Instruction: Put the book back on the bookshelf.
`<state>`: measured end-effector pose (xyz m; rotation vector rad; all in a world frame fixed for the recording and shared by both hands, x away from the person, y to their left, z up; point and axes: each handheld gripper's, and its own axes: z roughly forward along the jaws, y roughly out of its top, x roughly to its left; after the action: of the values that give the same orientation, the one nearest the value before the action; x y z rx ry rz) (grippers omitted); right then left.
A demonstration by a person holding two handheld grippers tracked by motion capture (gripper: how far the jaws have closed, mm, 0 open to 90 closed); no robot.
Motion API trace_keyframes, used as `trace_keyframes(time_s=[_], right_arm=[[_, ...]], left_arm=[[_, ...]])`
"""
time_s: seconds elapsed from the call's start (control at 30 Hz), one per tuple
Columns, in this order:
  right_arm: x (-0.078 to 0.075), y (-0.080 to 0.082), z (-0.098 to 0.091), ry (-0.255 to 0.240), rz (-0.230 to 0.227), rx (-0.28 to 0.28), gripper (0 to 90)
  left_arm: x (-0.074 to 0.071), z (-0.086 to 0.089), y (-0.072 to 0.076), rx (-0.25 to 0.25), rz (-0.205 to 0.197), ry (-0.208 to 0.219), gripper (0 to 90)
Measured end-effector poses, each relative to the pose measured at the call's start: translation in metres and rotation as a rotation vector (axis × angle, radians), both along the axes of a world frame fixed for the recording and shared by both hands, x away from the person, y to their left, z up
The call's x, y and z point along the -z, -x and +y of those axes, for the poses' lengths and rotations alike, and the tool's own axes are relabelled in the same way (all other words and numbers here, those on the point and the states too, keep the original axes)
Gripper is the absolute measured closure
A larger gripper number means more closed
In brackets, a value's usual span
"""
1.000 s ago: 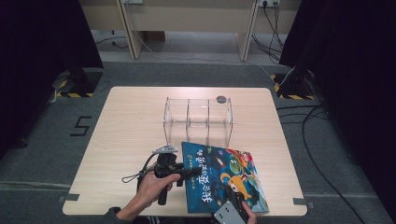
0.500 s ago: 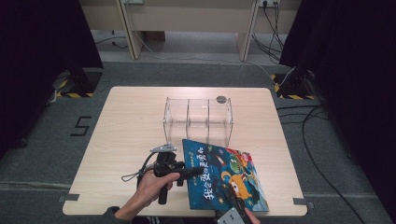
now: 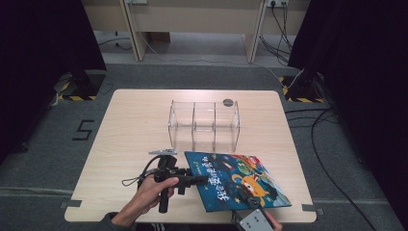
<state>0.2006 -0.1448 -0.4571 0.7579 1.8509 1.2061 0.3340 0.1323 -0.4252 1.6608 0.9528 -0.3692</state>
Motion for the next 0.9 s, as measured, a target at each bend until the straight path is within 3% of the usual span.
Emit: trace_keyframes(time_s=[0.27, 0.43, 0.53, 0.6, 0.77, 0.9], right_arm=[[-0.006, -0.004, -0.009, -0.055, 0.013, 0.000, 60.7], [-0.008, -0.006, -0.013, -0.086, 0.019, 0.002, 60.7], [-0.010, -0.007, -0.016, -0.106, 0.024, 0.003, 60.7], [-0.011, -0.008, -0.017, -0.120, 0.027, 0.002, 60.6], [-0.015, -0.011, -0.024, -0.179, 0.042, -0.007, 59.7], [-0.019, -0.013, -0.031, -0.232, 0.046, 0.000, 59.7]], left_arm=[[-0.012, 0.017, 0.005, -0.049, -0.083, 0.034, 26.8], [-0.011, 0.021, 0.007, -0.061, -0.124, 0.007, 26.7], [-0.007, 0.022, 0.009, -0.069, -0.178, -0.061, 26.6], [0.000, 0.023, 0.009, -0.076, -0.222, -0.132, 26.5], [0.020, 0.028, 0.002, -0.099, -0.231, -0.212, 26.6], [0.046, 0.036, -0.009, -0.121, -0.214, -0.267, 27.1]])
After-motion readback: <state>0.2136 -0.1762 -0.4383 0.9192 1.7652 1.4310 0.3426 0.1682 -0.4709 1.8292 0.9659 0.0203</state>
